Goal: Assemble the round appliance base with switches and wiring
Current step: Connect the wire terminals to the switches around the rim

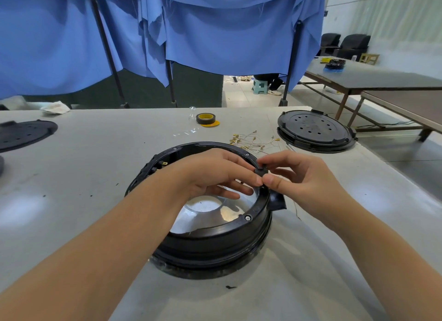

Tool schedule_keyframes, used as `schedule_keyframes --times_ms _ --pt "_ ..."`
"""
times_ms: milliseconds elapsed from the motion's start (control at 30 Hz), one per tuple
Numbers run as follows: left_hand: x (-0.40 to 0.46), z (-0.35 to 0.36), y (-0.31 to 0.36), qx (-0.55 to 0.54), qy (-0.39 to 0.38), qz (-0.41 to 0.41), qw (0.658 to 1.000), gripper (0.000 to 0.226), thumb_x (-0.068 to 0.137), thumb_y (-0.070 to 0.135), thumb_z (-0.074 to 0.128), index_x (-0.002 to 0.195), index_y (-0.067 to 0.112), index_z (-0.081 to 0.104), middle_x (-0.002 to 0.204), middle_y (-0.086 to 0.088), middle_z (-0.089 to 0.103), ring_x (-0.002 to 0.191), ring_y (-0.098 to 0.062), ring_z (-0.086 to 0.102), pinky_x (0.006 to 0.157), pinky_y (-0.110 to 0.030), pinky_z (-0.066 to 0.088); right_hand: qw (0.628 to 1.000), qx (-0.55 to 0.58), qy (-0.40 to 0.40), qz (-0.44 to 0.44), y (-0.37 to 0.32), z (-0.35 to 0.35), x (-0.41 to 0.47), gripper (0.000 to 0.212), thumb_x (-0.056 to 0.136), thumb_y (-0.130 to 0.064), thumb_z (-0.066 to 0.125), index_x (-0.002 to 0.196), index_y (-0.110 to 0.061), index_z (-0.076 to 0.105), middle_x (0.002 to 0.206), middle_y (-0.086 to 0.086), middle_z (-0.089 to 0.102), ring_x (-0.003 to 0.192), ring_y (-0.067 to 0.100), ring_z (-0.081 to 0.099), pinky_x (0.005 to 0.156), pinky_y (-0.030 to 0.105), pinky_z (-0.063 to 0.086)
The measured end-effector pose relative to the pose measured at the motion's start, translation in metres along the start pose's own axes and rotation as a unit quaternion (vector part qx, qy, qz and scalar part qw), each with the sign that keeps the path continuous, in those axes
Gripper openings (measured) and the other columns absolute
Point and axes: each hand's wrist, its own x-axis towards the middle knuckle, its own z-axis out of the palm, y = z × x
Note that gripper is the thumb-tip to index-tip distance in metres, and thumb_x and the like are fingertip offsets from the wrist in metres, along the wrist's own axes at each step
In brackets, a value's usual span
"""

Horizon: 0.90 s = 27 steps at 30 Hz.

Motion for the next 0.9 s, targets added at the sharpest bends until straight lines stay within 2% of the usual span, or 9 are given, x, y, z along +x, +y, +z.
schedule_keyframes --times_ms 200,333,467,667,767,900 --pt "0.001 0.003 -0.002 -0.010 0.009 -0.010 1.000 0.014 0.083 0.021 0.074 0.095 0.014 0.074 0.083 -0.002 0.074 0.082 -0.016 0.073 0.070 -0.029 0.059 0.999 0.033 0.008 0.041 0.007 0.001 -0.001 0.019 0.086 -0.017 0.066 0.094 -0.033 0.074 0.101 -0.011 0.072 0.098 0.002 0.066 0.080 0.017 0.051" --pt "0.002 0.006 -0.002 -0.003 0.021 -0.018 1.000 0.023 0.085 0.032 0.072 0.097 0.013 0.074 0.081 0.000 0.073 0.079 -0.015 0.073 0.067 -0.026 0.058 0.996 0.032 0.045 0.064 0.009 0.005 0.001 0.023 0.095 -0.021 0.055 0.093 -0.029 0.076 0.106 -0.007 0.071 0.106 0.009 0.063 0.096 0.032 0.049" --pt "0.003 0.006 -0.002 -0.006 0.022 -0.019 1.000 0.023 0.086 0.031 0.071 0.097 0.011 0.073 0.082 -0.001 0.072 0.076 -0.014 0.072 0.062 -0.024 0.056 0.991 0.060 0.063 0.105 0.013 0.005 0.004 0.019 0.093 -0.020 0.059 0.096 -0.027 0.076 0.099 -0.002 0.075 0.102 0.019 0.067 0.097 0.040 0.051" --pt "0.005 0.004 -0.003 -0.005 0.021 -0.017 1.000 0.020 0.084 0.031 0.074 0.091 0.012 0.073 0.077 0.000 0.073 0.069 -0.011 0.069 0.066 -0.026 0.056 0.974 0.123 0.069 0.179 0.022 0.010 0.010 0.016 0.088 -0.025 0.065 0.101 -0.022 0.073 0.101 0.005 0.074 0.104 0.024 0.067 0.099 0.046 0.048" --pt "0.005 0.004 -0.003 -0.009 0.019 -0.020 1.000 0.021 0.083 0.031 0.075 0.092 0.012 0.073 0.079 -0.001 0.074 0.068 -0.010 0.068 0.067 -0.026 0.057 0.965 0.156 0.074 0.196 0.025 0.013 0.012 0.020 0.082 -0.029 0.071 0.100 -0.021 0.072 0.098 0.005 0.075 0.099 0.022 0.069 0.093 0.040 0.052" --pt "0.006 0.003 -0.003 -0.003 0.022 -0.021 1.000 0.026 0.082 0.032 0.075 0.097 0.011 0.073 0.084 -0.004 0.074 0.070 -0.011 0.069 0.068 -0.026 0.056 0.955 0.193 0.072 0.215 0.025 0.016 0.017 0.018 0.083 -0.020 0.068 0.100 -0.019 0.072 0.093 0.006 0.076 0.092 0.021 0.072 0.077 0.033 0.055"
